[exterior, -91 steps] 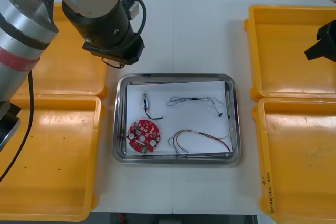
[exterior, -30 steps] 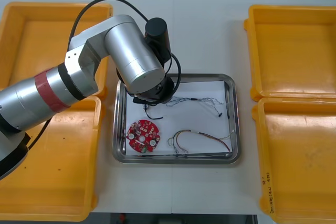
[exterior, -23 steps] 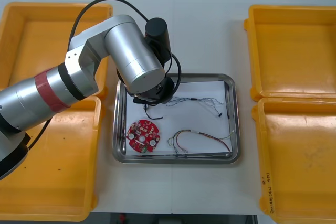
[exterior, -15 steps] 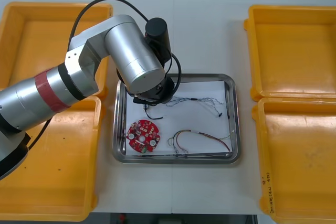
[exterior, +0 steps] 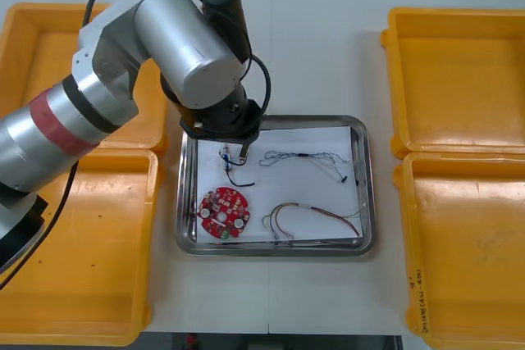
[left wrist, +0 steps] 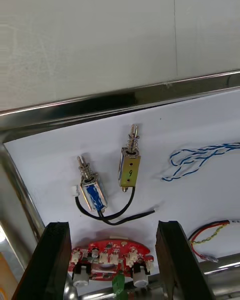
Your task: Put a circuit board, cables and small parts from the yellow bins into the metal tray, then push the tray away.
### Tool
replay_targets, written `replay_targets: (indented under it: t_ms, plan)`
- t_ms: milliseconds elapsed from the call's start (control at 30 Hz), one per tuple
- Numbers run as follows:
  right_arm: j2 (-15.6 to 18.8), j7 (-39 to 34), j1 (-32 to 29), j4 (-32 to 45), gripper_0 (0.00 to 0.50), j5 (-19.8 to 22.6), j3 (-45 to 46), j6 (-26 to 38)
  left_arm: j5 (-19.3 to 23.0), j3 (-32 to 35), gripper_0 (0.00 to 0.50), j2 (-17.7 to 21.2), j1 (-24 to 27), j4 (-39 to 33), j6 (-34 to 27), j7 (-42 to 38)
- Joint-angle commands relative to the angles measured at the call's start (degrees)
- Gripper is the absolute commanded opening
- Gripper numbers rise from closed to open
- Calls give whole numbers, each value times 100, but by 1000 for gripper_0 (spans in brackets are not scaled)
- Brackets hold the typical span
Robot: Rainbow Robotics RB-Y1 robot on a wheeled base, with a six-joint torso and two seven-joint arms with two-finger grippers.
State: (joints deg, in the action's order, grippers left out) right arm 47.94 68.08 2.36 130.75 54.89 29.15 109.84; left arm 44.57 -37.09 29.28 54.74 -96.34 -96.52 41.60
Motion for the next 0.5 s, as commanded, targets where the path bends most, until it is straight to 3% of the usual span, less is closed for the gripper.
replay_targets:
  t_ms: [33, 500]
  plan:
    - [-31, -225, -104, 135, 500, 57, 91, 16, 263, 545, 500, 263, 46, -351, -333, 428]
    - [-22, -305, -95, 153, 500, 101, 73, 16, 975, 1784, 500, 922, 37, -869, -1348, 1052]
